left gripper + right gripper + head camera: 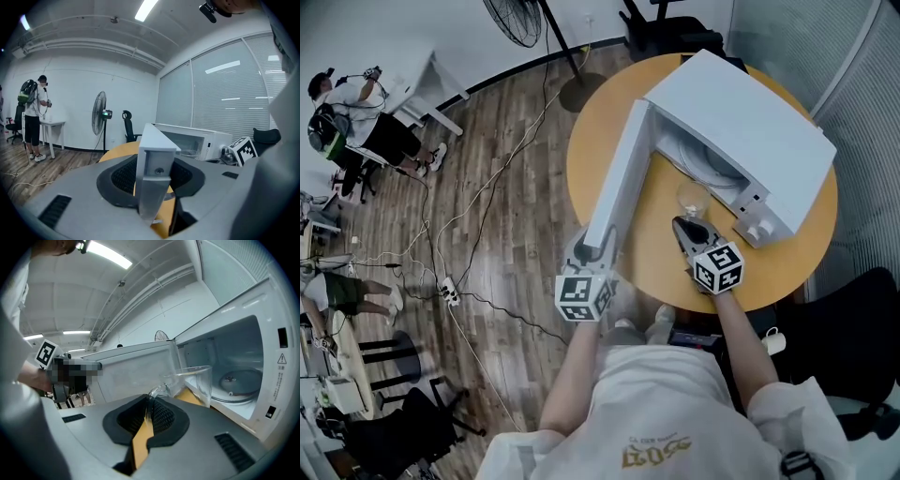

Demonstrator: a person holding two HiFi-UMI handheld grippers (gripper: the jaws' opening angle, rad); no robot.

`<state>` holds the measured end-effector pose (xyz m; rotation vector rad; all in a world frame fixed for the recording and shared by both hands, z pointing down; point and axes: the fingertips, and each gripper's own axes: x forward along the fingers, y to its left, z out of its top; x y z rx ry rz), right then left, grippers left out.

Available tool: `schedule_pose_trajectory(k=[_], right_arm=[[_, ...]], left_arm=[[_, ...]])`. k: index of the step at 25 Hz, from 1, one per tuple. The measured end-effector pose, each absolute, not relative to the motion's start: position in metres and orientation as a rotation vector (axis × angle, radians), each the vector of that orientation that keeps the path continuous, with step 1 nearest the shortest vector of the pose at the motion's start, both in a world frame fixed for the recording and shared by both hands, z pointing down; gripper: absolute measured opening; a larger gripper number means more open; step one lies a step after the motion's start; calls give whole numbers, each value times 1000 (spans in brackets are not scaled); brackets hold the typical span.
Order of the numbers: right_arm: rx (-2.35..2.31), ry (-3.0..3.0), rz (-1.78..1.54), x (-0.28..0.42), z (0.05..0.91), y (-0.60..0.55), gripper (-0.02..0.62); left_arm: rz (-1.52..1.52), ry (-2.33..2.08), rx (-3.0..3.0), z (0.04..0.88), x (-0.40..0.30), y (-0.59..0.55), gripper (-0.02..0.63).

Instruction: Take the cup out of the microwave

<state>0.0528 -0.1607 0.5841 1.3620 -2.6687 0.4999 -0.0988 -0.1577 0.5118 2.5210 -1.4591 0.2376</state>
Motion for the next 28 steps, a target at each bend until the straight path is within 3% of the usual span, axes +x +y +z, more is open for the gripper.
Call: schedule_pose_trajectory(k=[28], right_arm=[[1006, -2743, 596, 8, 630, -133, 20]], left_arm=[[271, -1441, 2537, 511, -98, -159, 178]])
